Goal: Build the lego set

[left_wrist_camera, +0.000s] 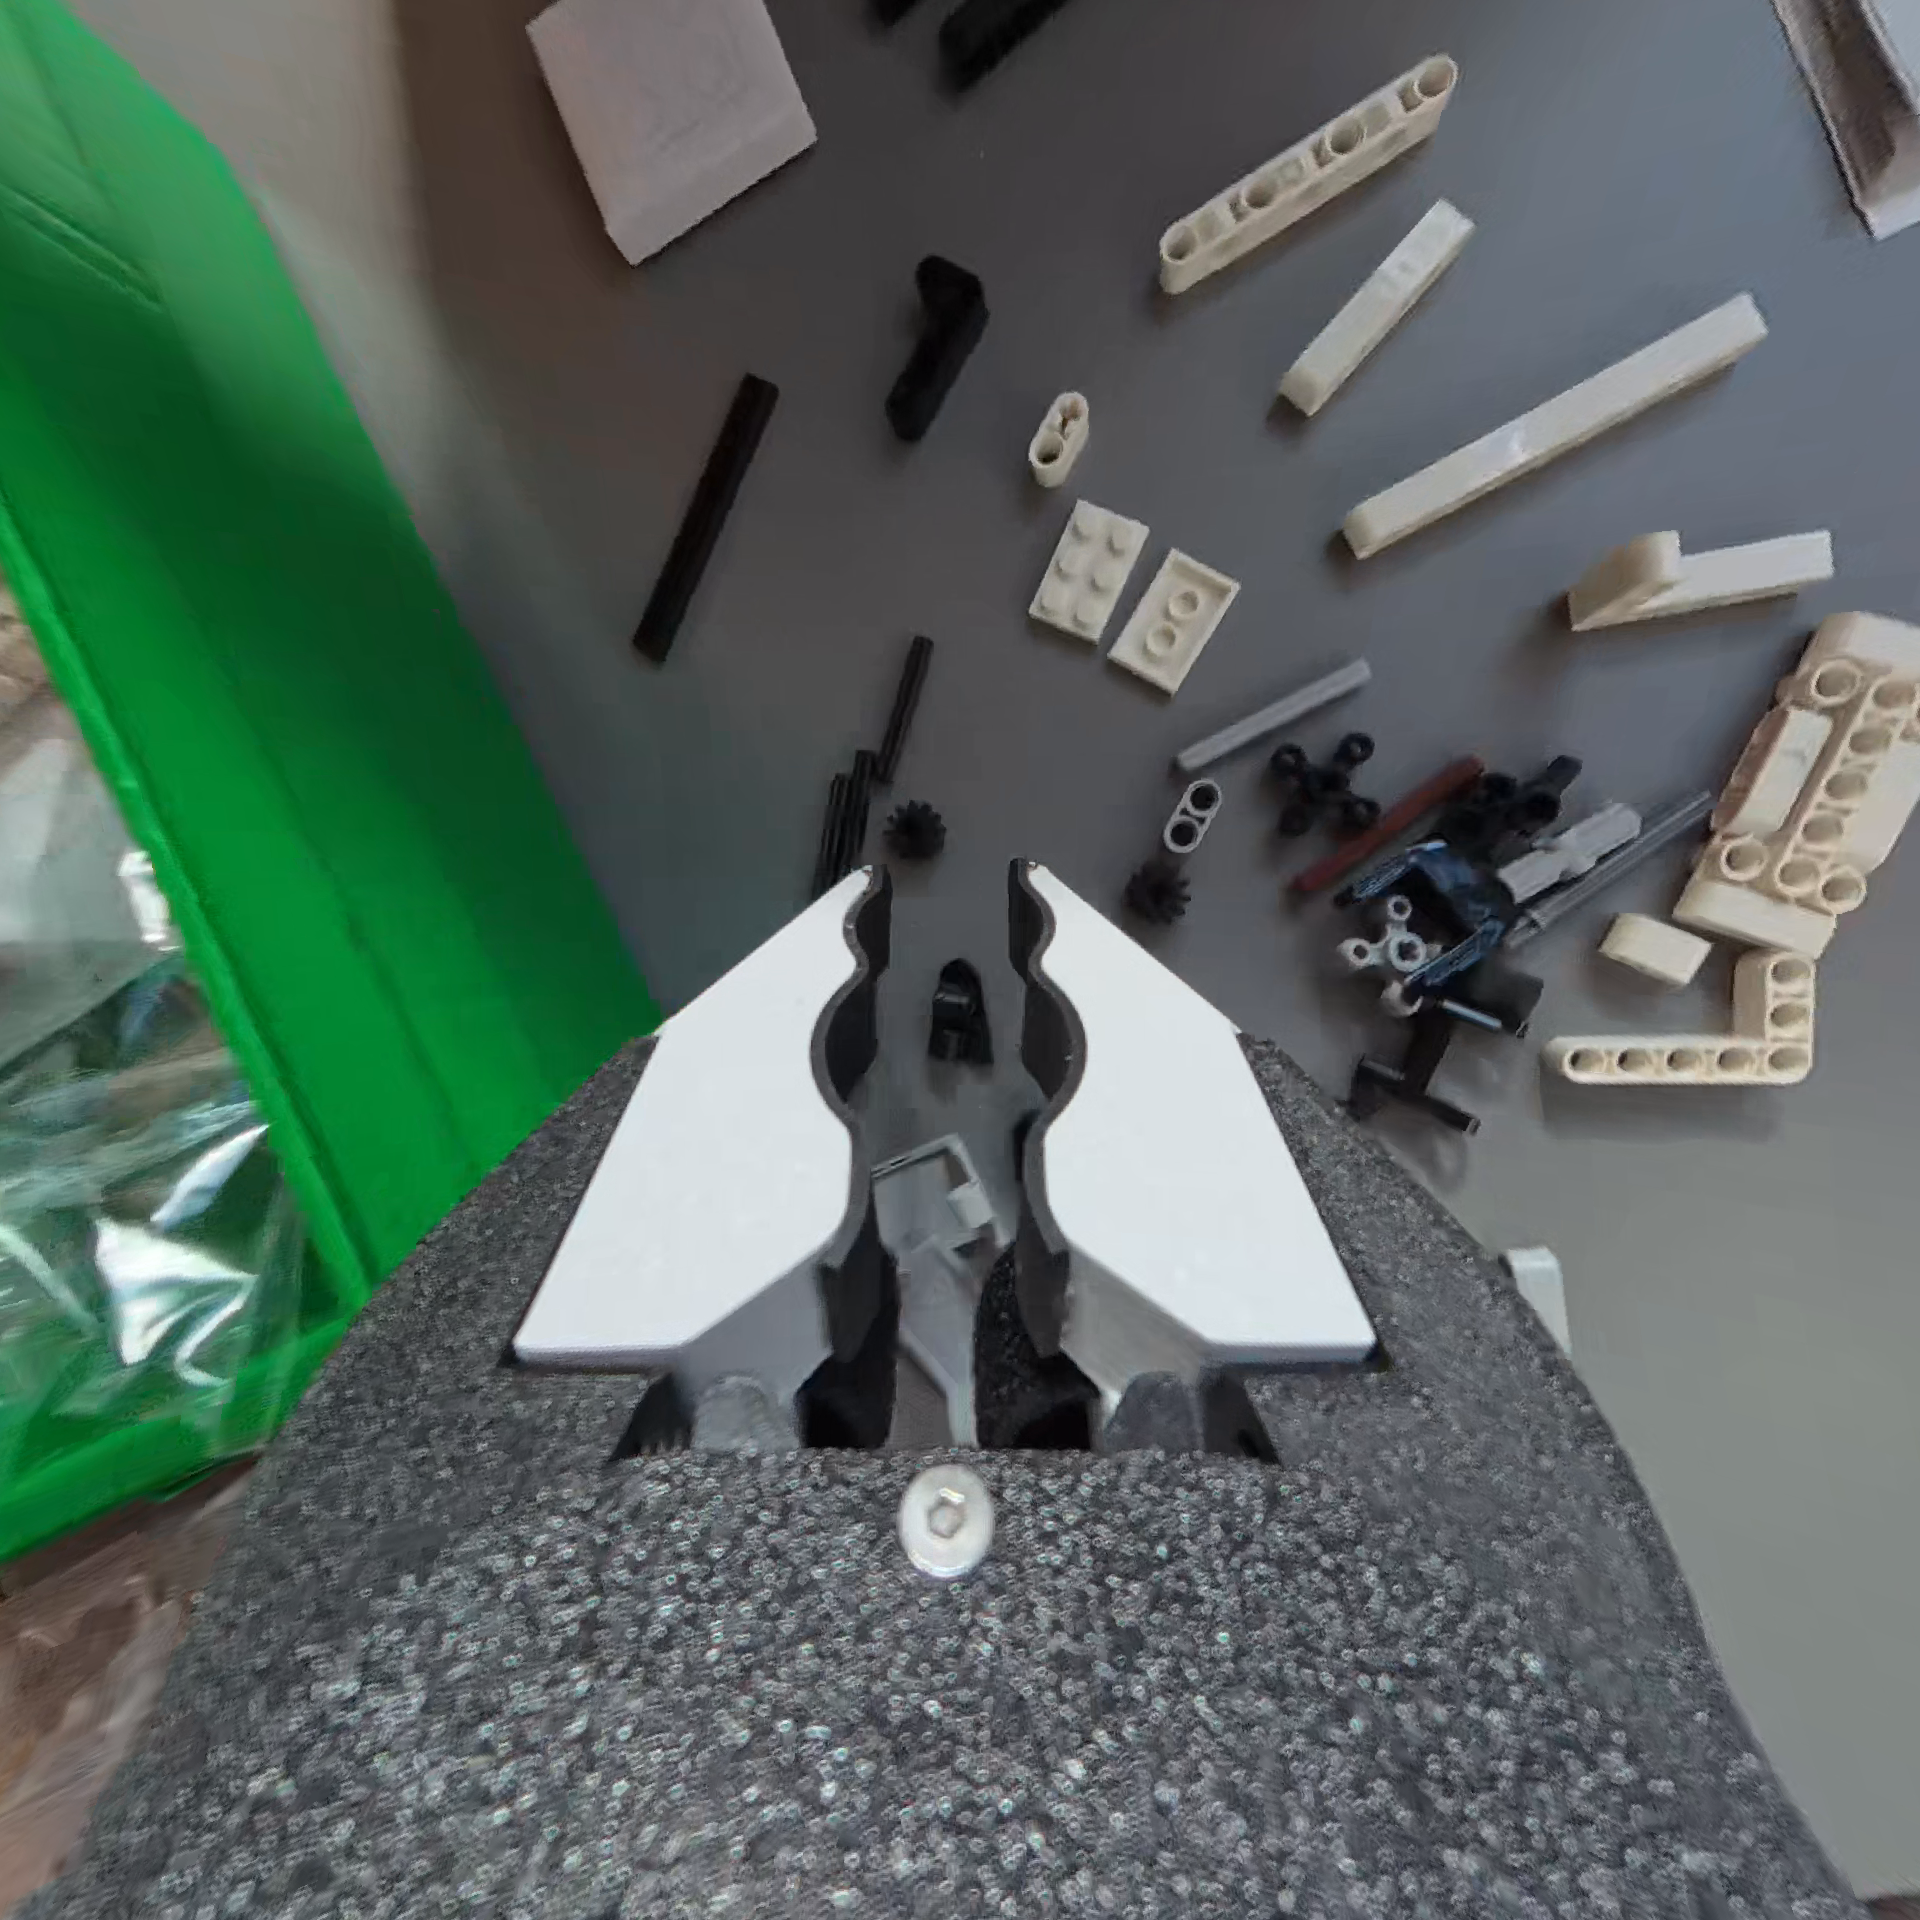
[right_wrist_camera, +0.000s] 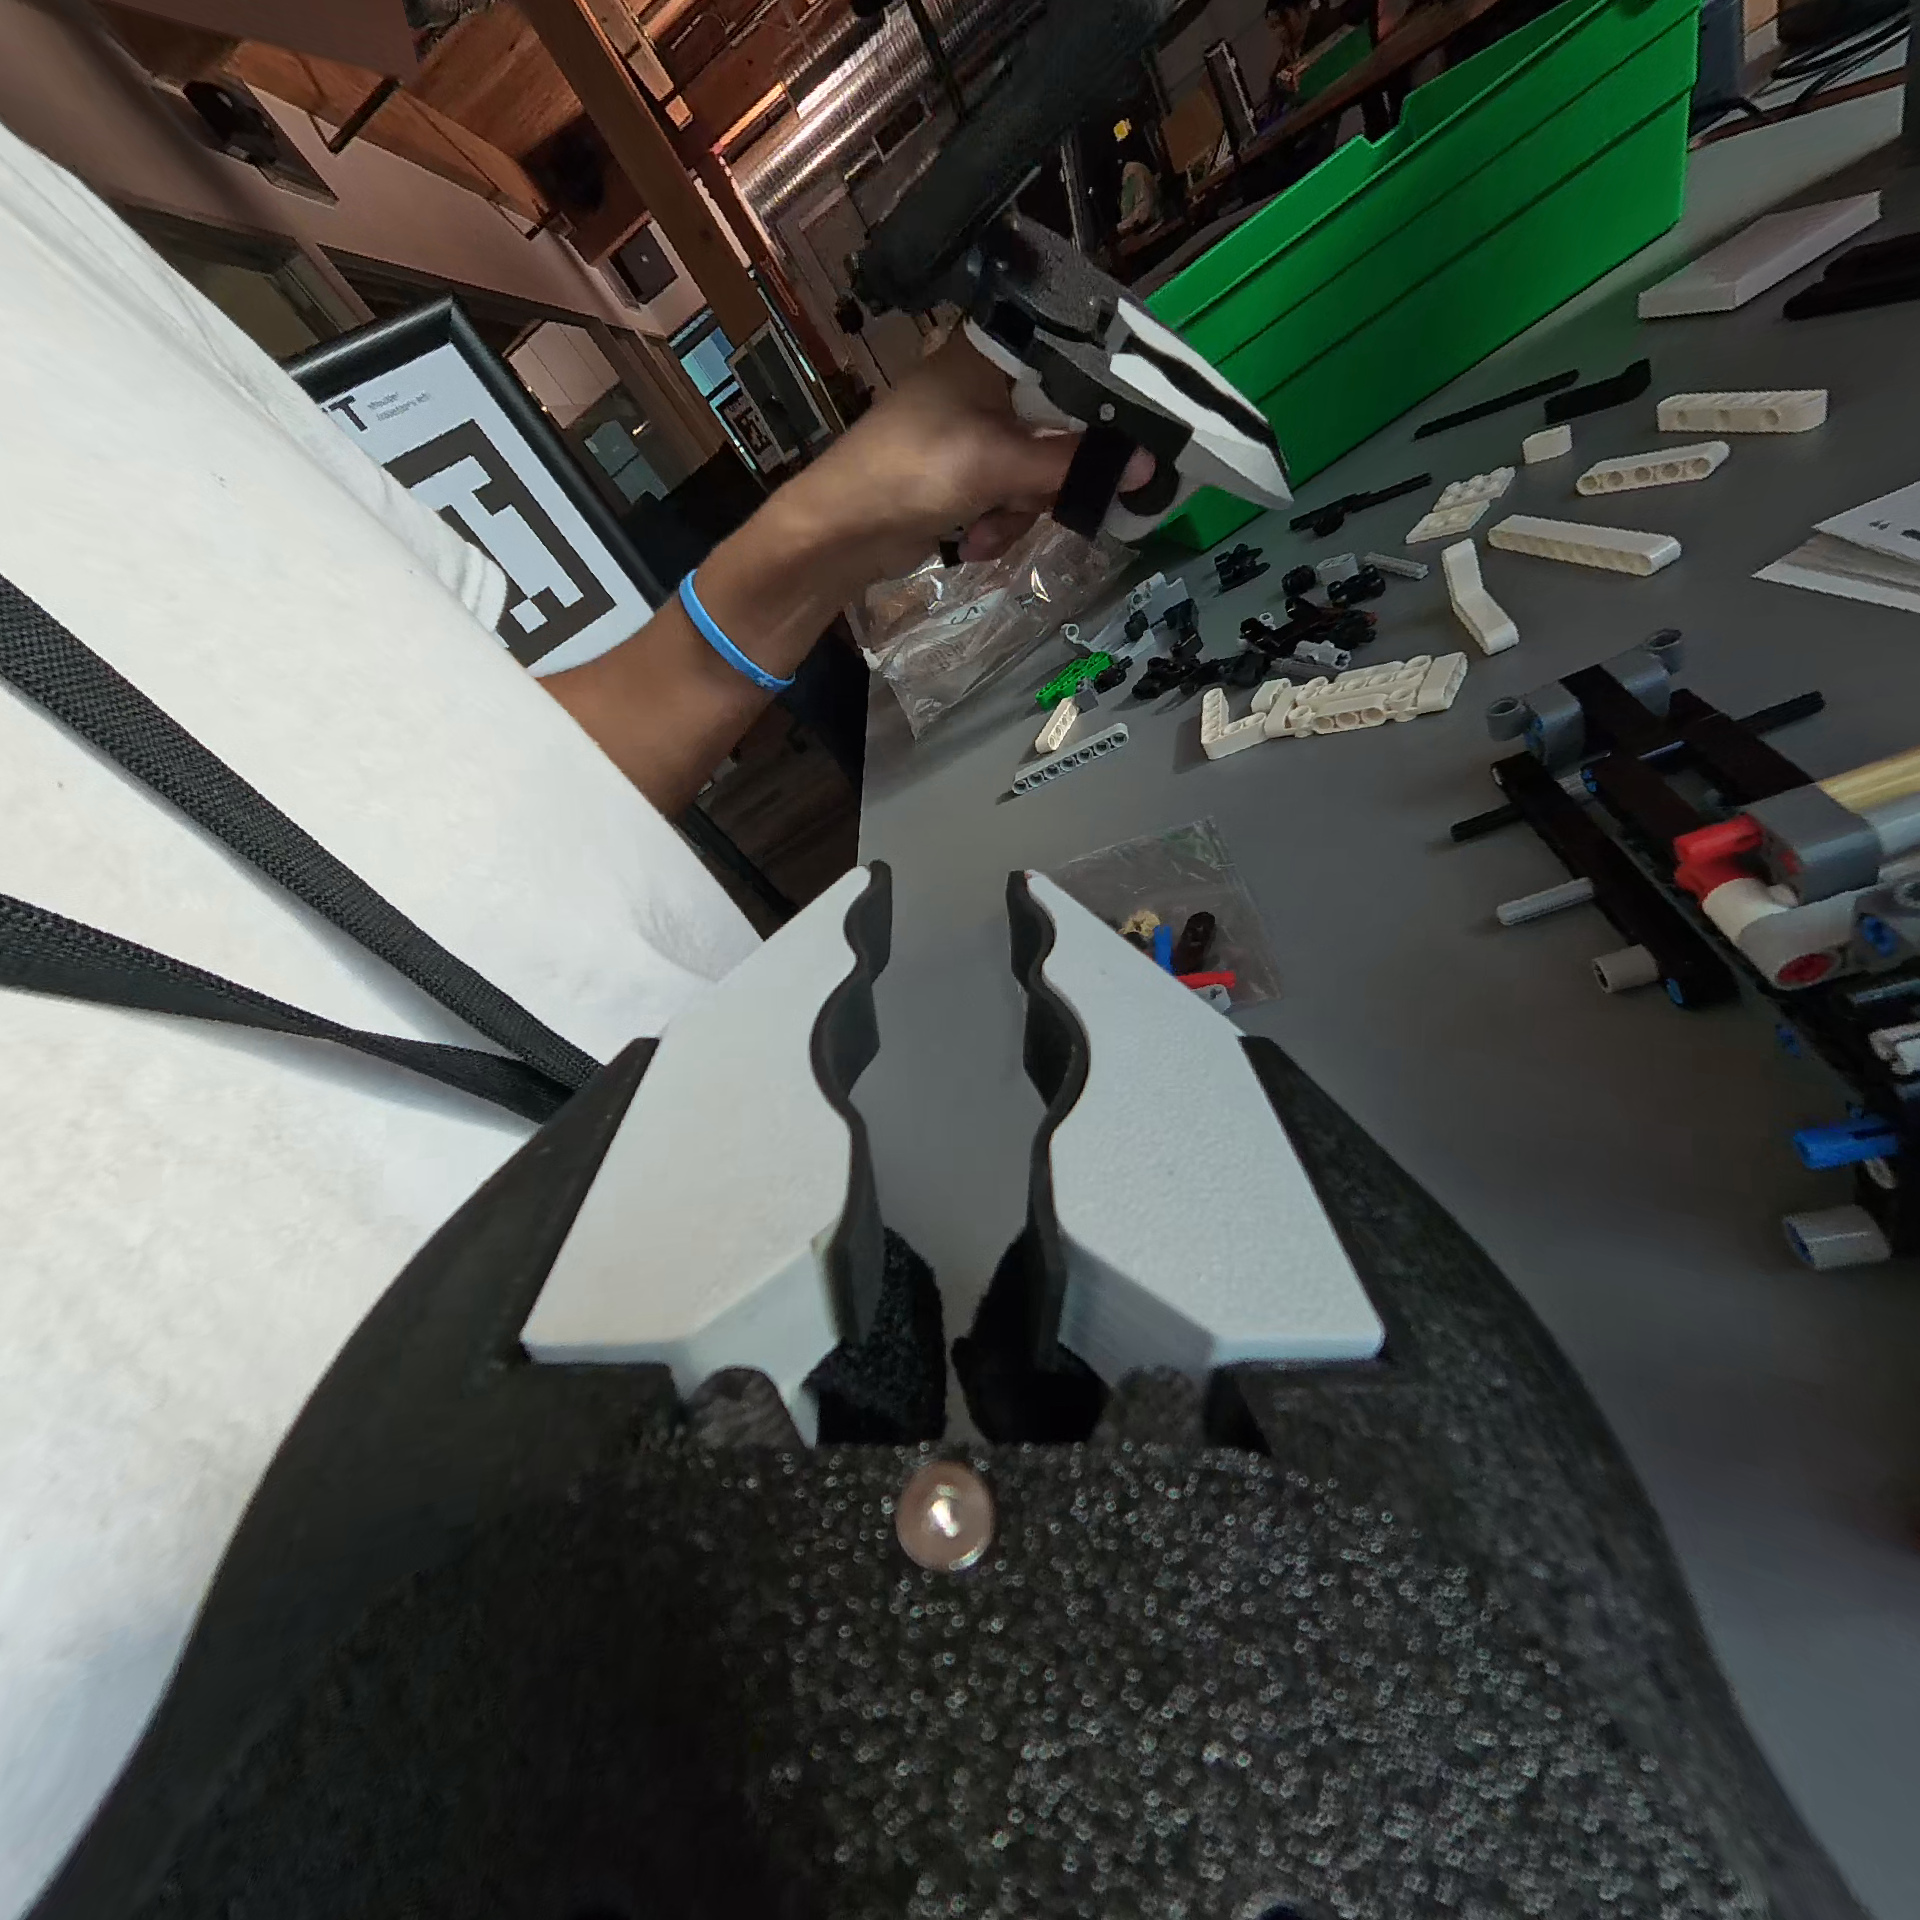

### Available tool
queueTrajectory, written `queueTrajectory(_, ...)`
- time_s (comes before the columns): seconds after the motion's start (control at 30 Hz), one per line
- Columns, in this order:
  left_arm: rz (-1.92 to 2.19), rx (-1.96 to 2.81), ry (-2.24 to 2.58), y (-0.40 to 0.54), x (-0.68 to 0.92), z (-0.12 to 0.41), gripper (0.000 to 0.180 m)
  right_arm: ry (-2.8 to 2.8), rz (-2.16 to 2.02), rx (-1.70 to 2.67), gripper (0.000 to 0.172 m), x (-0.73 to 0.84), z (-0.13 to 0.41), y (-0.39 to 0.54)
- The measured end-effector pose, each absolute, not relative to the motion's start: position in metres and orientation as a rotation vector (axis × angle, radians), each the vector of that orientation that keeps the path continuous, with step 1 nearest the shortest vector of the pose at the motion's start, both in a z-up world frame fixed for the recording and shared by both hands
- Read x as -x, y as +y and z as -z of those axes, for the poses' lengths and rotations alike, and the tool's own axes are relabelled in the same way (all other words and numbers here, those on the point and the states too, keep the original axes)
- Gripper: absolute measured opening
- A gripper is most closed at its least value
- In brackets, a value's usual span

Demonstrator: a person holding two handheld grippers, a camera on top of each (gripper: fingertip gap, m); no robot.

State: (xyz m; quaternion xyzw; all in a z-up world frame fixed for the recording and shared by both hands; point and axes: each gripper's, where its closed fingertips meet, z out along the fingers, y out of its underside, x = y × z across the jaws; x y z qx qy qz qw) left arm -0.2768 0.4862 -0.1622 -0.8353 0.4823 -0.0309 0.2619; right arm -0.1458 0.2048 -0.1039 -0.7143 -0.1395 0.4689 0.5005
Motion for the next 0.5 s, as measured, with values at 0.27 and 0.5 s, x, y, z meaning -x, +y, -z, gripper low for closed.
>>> queueTrajectory(0.27, 0.077, 2.295, 1.07, 0.503, 0.272, 0.183, 0.023, -0.307, -1.131, 1.714, 0.021, 0.144, 0.102, 0.207)
queueTrajectory(0.5, 0.07, 2.25, 1.084, 0.507, 0.262, 0.18, 0.016, -0.314, -1.168, 1.71, 0.021, 0.145, 0.102, 0.206)
